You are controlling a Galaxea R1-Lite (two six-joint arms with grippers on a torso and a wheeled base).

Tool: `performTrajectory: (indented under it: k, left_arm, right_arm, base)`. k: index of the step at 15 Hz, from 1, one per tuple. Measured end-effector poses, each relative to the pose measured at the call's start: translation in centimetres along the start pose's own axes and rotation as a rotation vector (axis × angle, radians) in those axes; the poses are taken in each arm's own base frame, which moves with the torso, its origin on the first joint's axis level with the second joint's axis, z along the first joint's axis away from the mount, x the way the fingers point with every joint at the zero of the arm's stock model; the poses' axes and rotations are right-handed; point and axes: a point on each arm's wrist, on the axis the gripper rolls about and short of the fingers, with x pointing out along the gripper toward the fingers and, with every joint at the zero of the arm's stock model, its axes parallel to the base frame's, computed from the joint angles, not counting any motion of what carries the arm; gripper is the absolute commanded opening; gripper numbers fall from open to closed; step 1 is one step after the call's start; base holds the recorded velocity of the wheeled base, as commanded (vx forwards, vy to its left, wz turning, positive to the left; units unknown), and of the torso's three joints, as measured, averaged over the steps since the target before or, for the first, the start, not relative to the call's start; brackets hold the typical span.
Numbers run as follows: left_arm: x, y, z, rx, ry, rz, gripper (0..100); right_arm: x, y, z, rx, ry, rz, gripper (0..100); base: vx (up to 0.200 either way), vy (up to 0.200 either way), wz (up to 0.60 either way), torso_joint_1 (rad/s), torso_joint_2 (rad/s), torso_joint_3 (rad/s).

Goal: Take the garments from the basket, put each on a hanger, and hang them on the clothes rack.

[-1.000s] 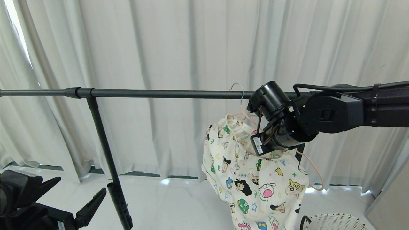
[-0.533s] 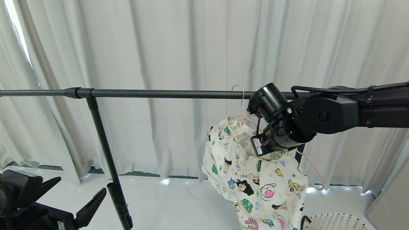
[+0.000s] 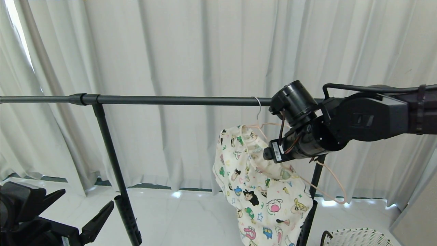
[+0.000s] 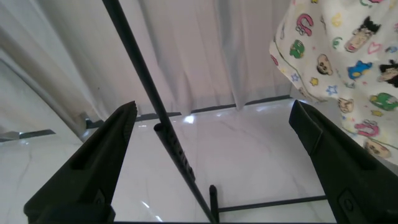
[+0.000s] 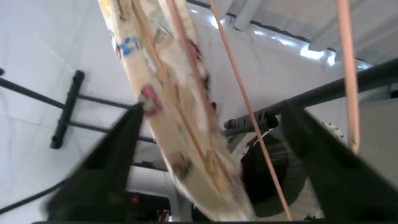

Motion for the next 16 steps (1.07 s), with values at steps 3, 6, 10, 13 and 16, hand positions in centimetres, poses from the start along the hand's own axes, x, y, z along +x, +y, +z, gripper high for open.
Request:
performTrajectory:
  k: [3, 6, 10, 13, 16]
  left_arm:
    - [0.0, 0.0, 0.0, 0.000, 0.005, 0.000, 100]
    - [0.1, 0.0, -0.4, -0.002, 0.043, 0.001, 100]
    - [0.3, 0.0, -0.5, -0.003, 0.056, 0.003, 100]
    - [0.4, 0.0, -0.6, -0.005, 0.068, 0.002, 100]
    - [0.5, 0.0, -0.7, -0.005, 0.076, 0.001, 100]
  right_arm:
    - [-2.9, -1.1, -0.7, 0.009, -0.012, 0.070, 100]
    - [-6.0, -3.6, -2.6, -0.036, -0.026, 0.087, 100]
    - [-9.8, -8.8, -6.3, -0.194, -0.058, -0.012, 100]
    - [-11.6, -11.8, -8.6, -0.169, -0.119, -0.059, 100]
    - [-12.9, -13.9, -11.1, -0.200, -0.143, -0.119, 100]
  base:
    - [0.000, 0.000, 0.00, 0.000, 0.00, 0.000]
    - [0.000, 0.000, 0.00, 0.000, 0.00, 0.000]
    - [0.000, 0.000, 0.00, 0.000, 0.00, 0.000]
    - [0.000, 0.000, 0.00, 0.000, 0.00, 0.000]
    - [0.000, 0.000, 0.00, 0.000, 0.00, 0.000]
